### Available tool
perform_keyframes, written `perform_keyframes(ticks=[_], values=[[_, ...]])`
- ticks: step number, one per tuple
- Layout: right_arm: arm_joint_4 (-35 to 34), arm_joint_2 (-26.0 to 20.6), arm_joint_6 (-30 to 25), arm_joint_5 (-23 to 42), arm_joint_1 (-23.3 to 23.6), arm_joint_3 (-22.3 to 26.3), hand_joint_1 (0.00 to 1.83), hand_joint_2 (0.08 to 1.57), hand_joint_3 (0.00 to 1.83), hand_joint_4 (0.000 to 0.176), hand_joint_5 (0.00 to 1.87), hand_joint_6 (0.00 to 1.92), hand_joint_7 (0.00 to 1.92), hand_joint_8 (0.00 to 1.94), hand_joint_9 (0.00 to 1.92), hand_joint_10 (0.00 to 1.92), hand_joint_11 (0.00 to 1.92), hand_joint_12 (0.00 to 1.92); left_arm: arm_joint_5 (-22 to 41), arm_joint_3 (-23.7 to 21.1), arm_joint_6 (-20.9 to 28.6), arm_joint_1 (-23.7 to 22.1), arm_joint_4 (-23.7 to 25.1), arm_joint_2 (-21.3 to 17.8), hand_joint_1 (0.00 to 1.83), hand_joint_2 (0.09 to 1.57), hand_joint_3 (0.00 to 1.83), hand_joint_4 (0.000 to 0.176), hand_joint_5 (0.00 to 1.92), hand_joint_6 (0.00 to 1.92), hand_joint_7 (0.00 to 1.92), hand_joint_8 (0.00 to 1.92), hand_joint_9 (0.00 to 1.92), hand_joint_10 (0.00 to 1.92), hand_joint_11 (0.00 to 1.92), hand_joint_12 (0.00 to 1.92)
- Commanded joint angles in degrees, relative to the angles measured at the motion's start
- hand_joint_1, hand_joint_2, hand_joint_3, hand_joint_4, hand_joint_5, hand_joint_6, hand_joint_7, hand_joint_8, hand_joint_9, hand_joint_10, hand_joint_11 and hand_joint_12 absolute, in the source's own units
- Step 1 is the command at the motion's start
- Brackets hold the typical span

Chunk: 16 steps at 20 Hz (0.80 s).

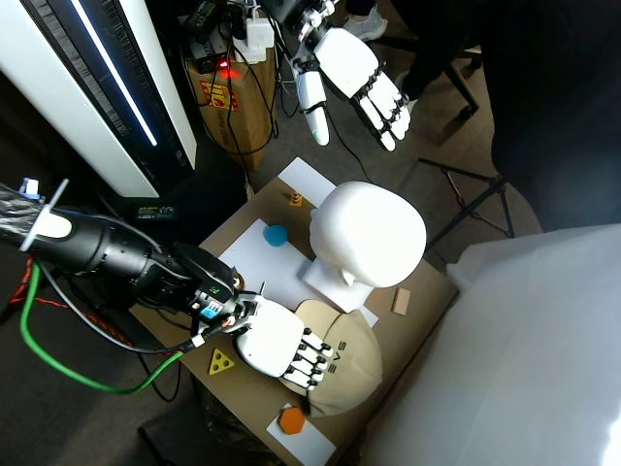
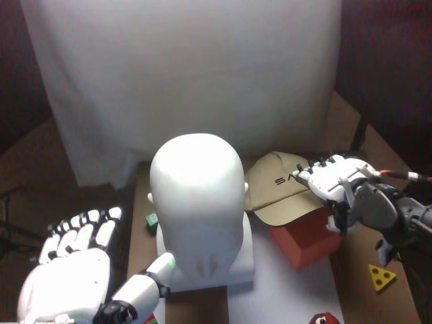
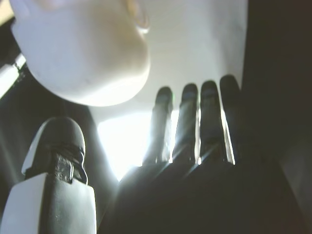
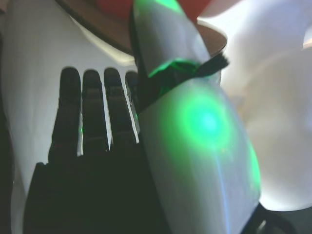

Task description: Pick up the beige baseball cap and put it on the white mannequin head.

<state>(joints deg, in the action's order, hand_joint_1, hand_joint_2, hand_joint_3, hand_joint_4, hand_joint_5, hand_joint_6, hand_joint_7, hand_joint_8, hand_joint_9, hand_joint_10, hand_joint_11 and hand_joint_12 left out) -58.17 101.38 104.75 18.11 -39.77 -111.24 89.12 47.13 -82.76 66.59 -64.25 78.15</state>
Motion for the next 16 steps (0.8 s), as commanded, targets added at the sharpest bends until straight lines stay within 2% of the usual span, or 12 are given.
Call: perform_keyframes(ticks=[1, 4, 7, 11, 16], values=[[1.05, 0.35, -0.29, 3.76, 0.48, -1.35, 1.28, 1.07, 0.01, 0.0, 0.11, 0.01, 0.14, 0.0, 0.12, 0.0, 0.0, 0.48, 7.62, 0.68, 0.54, -0.18, 4.08, 0.47, 0.0, 1.11, 0.0, 0.07, 0.09, 0.0, 0.05, 0.0, 0.06, 0.0, 0.0, 0.26], [1.5, 3.12, -1.3, 2.32, 0.52, -6.01, 1.28, 1.07, 0.01, 0.0, 0.11, 0.01, 0.14, 0.0, 0.12, 0.0, 0.0, 0.48, 8.19, 1.01, 0.57, -0.03, 3.79, 1.66, 0.0, 1.11, 0.0, 0.069, 0.09, 0.0, 0.05, 0.0, 0.06, 0.0, 0.0, 0.27], [7.39, 5.02, -5.88, 1.99, 0.05, -8.83, 1.27, 1.07, 0.01, 0.0, 0.11, 0.0, 0.14, 0.0, 0.12, 0.0, 0.0, 0.48, 8.28, 0.35, 0.87, 0.88, 4.38, 1.85, 0.0, 1.11, 0.0, 0.069, 0.09, 0.0, 0.06, 0.0, 0.07, 0.0, 0.0, 0.3], [8.29, 8.29, -7.47, 0.78, -0.03, -13.32, 1.28, 1.07, 0.01, 0.0, 0.12, 0.0, 0.14, 0.0, 0.13, 0.0, 0.0, 0.49, 9.09, -0.08, 1.31, 1.59, 5.62, 1.75, 0.0, 1.11, 0.0, 0.067, 0.09, 0.0, 0.06, 0.0, 0.07, 0.0, 0.0, 0.3], [10.76, 9.82, -9.7, 0.68, -0.15, -15.35, 1.28, 1.07, 0.01, 0.0, 0.14, 0.01, 0.15, 0.01, 0.13, 0.01, 0.0, 0.49, 8.97, -0.4, 1.32, 2.14, 5.82, 1.8, 0.0, 1.12, 0.0, 0.064, 0.09, 0.0, 0.06, 0.0, 0.07, 0.0, 0.0, 0.3]])
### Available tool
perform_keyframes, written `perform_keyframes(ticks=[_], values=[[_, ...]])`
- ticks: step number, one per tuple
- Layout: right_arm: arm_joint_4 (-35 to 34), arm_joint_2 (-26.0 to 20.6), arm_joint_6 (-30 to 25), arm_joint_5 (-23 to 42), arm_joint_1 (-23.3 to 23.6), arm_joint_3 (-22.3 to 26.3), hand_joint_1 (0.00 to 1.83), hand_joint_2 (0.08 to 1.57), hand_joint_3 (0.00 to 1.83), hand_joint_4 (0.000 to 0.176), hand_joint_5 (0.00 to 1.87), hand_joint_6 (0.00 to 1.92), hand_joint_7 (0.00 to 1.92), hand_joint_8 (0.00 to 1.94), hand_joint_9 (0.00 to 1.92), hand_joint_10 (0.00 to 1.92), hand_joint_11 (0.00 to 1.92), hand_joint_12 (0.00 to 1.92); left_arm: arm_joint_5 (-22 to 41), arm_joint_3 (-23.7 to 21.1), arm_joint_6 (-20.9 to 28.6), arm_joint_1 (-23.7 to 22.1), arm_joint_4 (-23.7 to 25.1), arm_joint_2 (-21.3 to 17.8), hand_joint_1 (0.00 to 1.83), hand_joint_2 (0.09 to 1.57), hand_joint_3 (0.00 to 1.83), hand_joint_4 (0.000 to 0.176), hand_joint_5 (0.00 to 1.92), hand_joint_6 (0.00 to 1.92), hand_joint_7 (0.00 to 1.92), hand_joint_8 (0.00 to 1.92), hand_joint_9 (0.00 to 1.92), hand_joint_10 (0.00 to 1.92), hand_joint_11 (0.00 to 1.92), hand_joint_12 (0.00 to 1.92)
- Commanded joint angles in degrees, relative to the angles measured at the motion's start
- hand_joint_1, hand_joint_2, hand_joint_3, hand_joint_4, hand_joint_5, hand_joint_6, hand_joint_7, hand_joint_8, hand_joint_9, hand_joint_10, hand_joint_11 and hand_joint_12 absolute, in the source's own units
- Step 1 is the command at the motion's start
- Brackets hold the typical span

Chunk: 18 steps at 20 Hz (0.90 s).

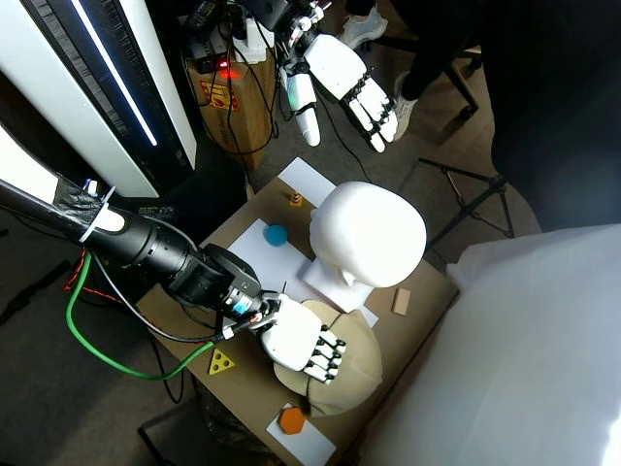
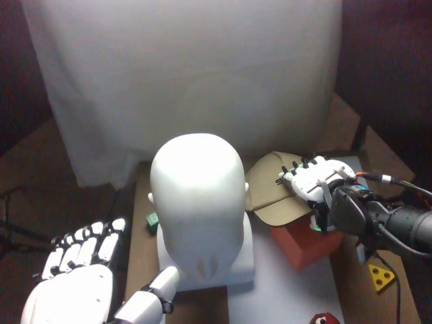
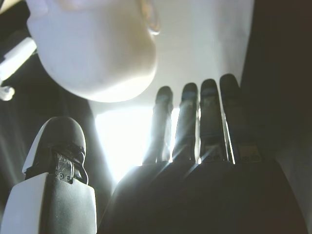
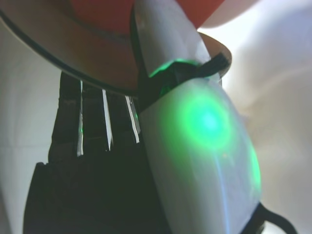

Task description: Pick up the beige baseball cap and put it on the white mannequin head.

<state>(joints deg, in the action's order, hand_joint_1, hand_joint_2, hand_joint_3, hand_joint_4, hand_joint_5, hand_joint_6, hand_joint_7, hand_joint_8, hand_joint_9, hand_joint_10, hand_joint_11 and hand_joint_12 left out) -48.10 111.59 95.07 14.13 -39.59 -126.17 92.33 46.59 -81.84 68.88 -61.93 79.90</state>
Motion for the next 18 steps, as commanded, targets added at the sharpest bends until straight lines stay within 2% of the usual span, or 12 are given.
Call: perform_keyframes(ticks=[1, 2, 6, 17, 18], values=[[0.7, 0.14, -0.37, 3.99, -0.35, -1.59, 1.29, 1.07, 0.01, 0.0, 0.14, 0.01, 0.15, 0.01, 0.14, 0.01, 0.0, 0.49, 5.71, 0.09, 0.48, 0.05, 3.66, 0.11, 0.0, 1.12, 0.0, 0.063, 0.1, 0.0, 0.07, 0.0, 0.08, 0.0, 0.0, 0.3], [0.86, 0.49, -0.91, 3.38, -0.39, -2.41, 1.29, 1.07, 0.01, 0.0, 0.14, 0.01, 0.15, 0.01, 0.14, 0.01, 0.0, 0.49, 5.71, -0.01, 0.6, 0.28, 3.86, 0.1, 0.0, 1.12, 0.0, 0.063, 0.1, 0.01, 0.07, 0.0, 0.08, 0.0, 0.0, 0.3], [9.15, 0.73, -8.37, 3.46, -0.79, -3.28, 1.29, 1.08, 0.01, 0.0, 0.14, 0.01, 0.15, 0.0, 0.14, 0.0, 0.0, 0.5, 5.46, -0.94, 0.6, 1.18, 3.88, 0.11, 0.0, 1.12, 0.0, 0.063, 0.1, 0.0, 0.07, 0.0, 0.08, 0.0, 0.0, 0.3], [9.95, 1.49, -9.24, 3.95, -0.98, -5.36, 1.3, 1.09, 0.01, 0.0, 0.14, 0.01, 0.16, 0.01, 0.14, 0.0, 0.0, 0.5, 3.82, -0.51, 2.47, 1.86, 4.5, 1.08, 0.0, 1.12, 0.0, 0.064, 0.1, 0.0, 0.07, 0.0, 0.05, 0.0, 0.0, 0.26], [9.95, 1.53, -9.28, 4.24, -0.93, -5.46, 1.29, 1.09, 0.01, 0.0, 0.17, 0.01, 0.19, 0.01, 0.16, 0.01, 0.0, 0.59, 4.01, -0.48, 2.49, 1.82, 4.73, 1.07, 0.0, 1.12, 0.0, 0.063, 0.1, 0.0, 0.07, 0.0, 0.05, 0.0, 0.0, 0.26]])
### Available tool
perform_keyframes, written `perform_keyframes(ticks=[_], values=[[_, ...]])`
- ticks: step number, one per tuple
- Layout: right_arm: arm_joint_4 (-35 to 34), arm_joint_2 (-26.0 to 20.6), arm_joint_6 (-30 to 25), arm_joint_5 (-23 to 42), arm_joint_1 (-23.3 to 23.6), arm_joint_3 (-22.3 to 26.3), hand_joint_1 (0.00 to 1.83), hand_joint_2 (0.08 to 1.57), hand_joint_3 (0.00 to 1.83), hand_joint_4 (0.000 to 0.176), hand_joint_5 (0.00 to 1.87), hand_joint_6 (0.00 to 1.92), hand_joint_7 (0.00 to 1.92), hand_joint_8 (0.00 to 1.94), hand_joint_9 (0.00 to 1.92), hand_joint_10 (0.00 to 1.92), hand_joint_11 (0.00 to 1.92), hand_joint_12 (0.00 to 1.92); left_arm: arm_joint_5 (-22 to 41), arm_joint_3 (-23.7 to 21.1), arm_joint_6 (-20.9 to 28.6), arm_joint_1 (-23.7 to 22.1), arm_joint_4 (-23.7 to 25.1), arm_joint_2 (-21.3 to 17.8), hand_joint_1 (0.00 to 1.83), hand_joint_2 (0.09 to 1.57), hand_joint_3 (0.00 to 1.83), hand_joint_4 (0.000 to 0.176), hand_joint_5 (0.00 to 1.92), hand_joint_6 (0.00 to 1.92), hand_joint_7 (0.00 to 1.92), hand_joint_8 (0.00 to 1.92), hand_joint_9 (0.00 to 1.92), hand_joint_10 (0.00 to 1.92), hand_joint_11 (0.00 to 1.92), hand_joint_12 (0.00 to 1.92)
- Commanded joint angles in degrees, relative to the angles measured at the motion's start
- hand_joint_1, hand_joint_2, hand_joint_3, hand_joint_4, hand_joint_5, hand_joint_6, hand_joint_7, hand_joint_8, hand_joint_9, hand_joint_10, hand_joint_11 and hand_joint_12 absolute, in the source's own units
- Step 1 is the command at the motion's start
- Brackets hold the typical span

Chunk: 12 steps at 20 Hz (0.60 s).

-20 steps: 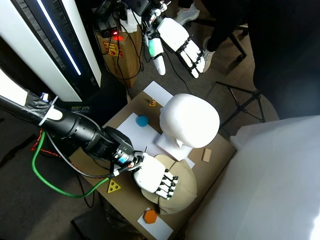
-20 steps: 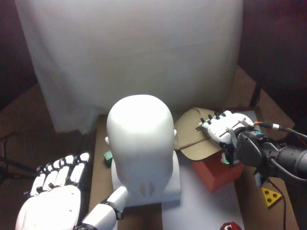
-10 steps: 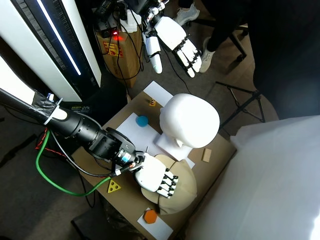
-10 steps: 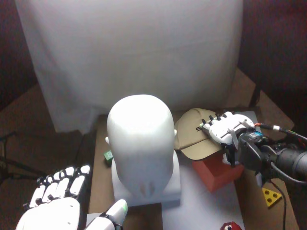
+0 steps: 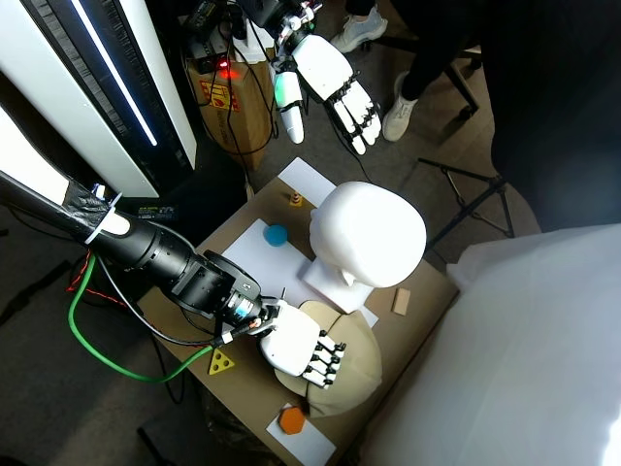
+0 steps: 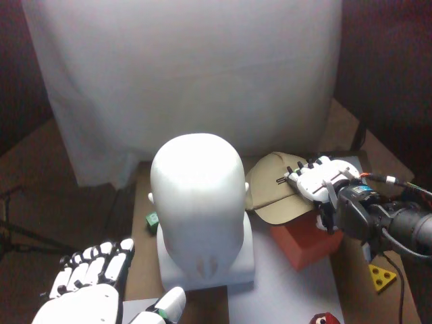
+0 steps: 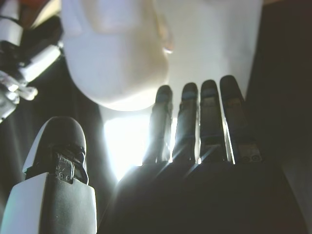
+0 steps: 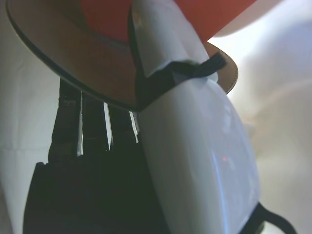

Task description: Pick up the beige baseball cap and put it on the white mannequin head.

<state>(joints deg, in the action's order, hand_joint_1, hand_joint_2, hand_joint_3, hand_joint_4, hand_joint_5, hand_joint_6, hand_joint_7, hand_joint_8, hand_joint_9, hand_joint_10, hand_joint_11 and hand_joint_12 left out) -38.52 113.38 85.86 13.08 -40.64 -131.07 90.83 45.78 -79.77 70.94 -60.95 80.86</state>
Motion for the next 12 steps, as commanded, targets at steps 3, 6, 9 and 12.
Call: perform_keyframes(ticks=[3, 6, 9, 12], values=[[0.38, 0.06, -0.44, 5.53, 0.52, -1.56, 1.3, 1.12, 0.01, 0.0, 0.59, 0.07, 0.61, 0.03, 0.55, 0.08, 0.14, 1.25, 6.98, 0.1, 0.41, -0.61, 4.05, 0.05, 0.0, 1.12, 0.0, 0.063, 0.1, 0.0, 0.06, 0.0, 0.05, 0.0, 0.0, 0.26], [0.38, 0.38, -0.6, 5.6, 0.95, -2.67, 1.47, 1.17, 0.0, 0.0, 0.73, 1.06, 0.82, 1.11, 0.84, 1.26, 0.71, 1.72, 7.36, -1.34, 0.21, -1.32, 3.4, -1.02, 0.0, 1.13, 0.0, 0.063, 0.1, 0.0, 0.07, 0.0, 0.05, 0.0, 0.0, 0.26], [0.46, 1.03, -1.44, 6.58, 1.69, -4.75, 1.36, 1.16, 0.0, 0.0, 0.84, 1.1, 0.87, 1.1, 0.88, 1.41, 0.9, 1.54, 7.37, -3.04, -0.17, -1.23, 2.79, -1.85, 0.0, 1.13, 0.0, 0.063, 0.09, 0.0, 0.07, 0.0, 0.05, 0.0, 0.0, 0.26], [4.19, 1.67, -5.1, 9.89, 2.48, -7.25, 1.37, 1.15, 0.0, 0.0, 0.85, 1.08, 0.89, 1.07, 0.88, 1.39, 0.9, 1.52, 7.36, -4.63, -0.15, -1.0, 1.85, -2.4, 0.0, 1.13, 0.0, 0.063, 0.09, 0.0, 0.07, 0.0, 0.05, 0.0, 0.0, 0.26]])
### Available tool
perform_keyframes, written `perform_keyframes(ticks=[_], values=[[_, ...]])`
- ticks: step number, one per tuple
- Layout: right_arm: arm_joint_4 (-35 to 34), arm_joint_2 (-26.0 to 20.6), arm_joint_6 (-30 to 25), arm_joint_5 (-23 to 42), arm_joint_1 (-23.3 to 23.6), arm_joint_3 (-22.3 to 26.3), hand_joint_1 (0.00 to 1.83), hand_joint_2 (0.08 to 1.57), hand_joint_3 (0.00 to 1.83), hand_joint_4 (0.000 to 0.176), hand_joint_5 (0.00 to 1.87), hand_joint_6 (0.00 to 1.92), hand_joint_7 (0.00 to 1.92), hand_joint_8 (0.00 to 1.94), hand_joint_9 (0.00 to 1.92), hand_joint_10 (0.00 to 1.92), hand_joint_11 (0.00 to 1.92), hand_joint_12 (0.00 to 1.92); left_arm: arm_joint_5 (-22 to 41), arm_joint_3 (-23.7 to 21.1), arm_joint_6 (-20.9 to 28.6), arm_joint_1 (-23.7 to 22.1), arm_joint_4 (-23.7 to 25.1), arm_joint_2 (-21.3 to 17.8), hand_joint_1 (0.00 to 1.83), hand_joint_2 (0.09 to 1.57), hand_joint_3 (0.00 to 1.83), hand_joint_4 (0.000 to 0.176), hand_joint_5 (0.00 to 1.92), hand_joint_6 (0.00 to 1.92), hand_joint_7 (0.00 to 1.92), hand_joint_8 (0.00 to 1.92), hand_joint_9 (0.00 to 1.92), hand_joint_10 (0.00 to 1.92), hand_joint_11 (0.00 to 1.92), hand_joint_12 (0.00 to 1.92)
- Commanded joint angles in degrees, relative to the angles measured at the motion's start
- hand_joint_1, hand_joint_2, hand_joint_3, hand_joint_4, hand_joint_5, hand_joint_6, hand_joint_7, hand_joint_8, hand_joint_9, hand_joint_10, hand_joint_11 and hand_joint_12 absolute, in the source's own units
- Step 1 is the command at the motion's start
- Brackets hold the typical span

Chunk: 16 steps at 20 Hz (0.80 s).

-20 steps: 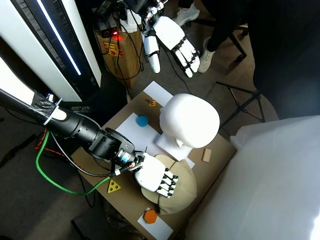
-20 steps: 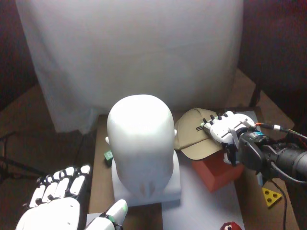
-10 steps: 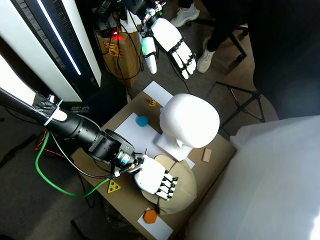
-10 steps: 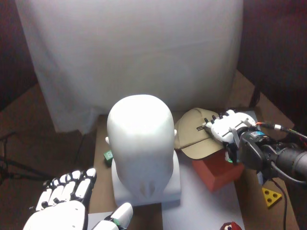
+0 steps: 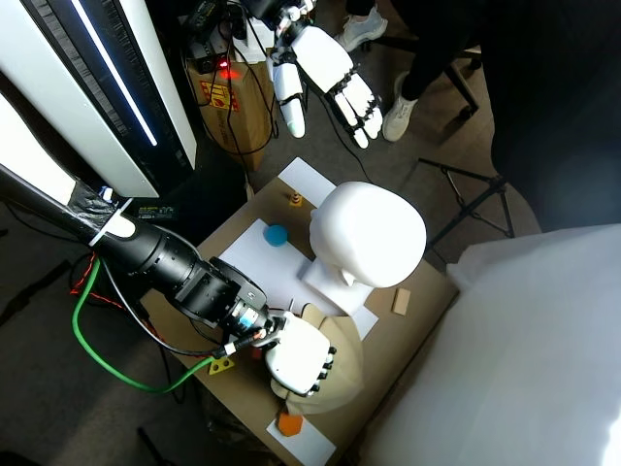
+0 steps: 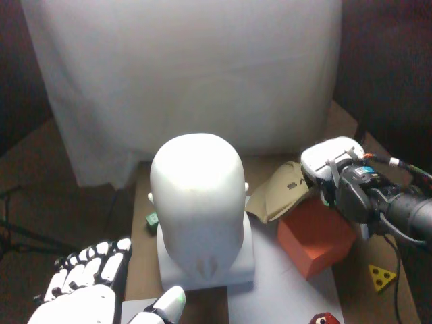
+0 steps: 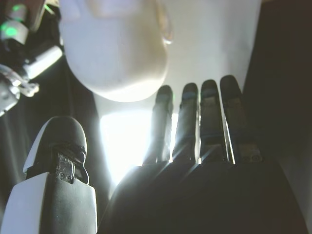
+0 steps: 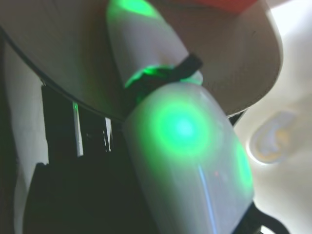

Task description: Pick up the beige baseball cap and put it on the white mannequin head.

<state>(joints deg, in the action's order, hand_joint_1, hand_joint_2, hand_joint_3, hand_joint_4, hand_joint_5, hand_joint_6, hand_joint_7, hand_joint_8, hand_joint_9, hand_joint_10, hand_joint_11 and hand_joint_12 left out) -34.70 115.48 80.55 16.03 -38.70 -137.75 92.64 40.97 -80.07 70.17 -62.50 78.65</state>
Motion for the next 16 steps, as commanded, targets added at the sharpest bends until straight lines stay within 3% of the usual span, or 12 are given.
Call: perform_keyframes(ticks=[1, 7, 10, 14, 16], values=[[2.12, -0.46, -1.35, 9.38, 0.6, -0.82, 1.37, 1.15, 0.0, 0.0, 0.85, 1.08, 0.9, 1.07, 0.89, 1.38, 0.89, 1.51, 5.54, -0.18, 0.15, -0.25, 3.32, -0.33, 0.0, 1.13, 0.0, 0.063, 0.09, 0.0, 0.07, 0.0, 0.05, 0.0, 0.0, 0.26], [9.66, -1.26, -11.21, 29.13, 3.43, -1.26, 1.36, 1.15, 0.0, 0.0, 0.84, 1.11, 0.86, 1.09, 0.9, 1.36, 0.86, 1.49, 5.29, -1.09, 0.15, -1.38, 3.86, -1.25, 0.0, 1.13, 0.0, 0.064, 0.09, 0.0, 0.07, 0.0, 0.05, 0.0, 0.0, 0.26], [9.84, -1.42, -12.15, 36.46, 5.16, -1.13, 1.36, 1.16, 0.0, 0.0, 0.84, 1.12, 0.86, 1.1, 0.9, 1.37, 0.86, 1.48, 4.87, -1.33, 0.15, -1.75, 3.87, -1.72, 0.0, 1.13, 0.0, 0.063, 0.09, 0.0, 0.06, 0.0, 0.05, 0.0, 0.0, 0.27], [13.62, -2.1, -13.92, 39.07, 7.29, -0.88, 1.36, 1.16, 0.0, 0.0, 0.83, 1.14, 0.86, 1.09, 0.89, 1.37, 0.85, 1.48, 4.64, -1.5, 0.15, -2.05, 3.87, -2.43, 0.0, 1.14, 0.0, 0.063, 0.1, 0.0, 0.07, 0.0, 0.06, 0.0, 0.0, 0.32], [19.57, -2.48, -15.13, 41.63, 8.43, -0.01, 1.36, 1.16, 0.0, 0.0, 0.83, 1.13, 0.87, 1.09, 0.88, 1.37, 0.85, 1.48, 4.32, -1.94, 0.17, -1.86, 3.47, -2.97, 0.0, 1.14, 0.0, 0.063, 0.1, 0.0, 0.06, 0.0, 0.06, 0.0, 0.0, 0.31]])
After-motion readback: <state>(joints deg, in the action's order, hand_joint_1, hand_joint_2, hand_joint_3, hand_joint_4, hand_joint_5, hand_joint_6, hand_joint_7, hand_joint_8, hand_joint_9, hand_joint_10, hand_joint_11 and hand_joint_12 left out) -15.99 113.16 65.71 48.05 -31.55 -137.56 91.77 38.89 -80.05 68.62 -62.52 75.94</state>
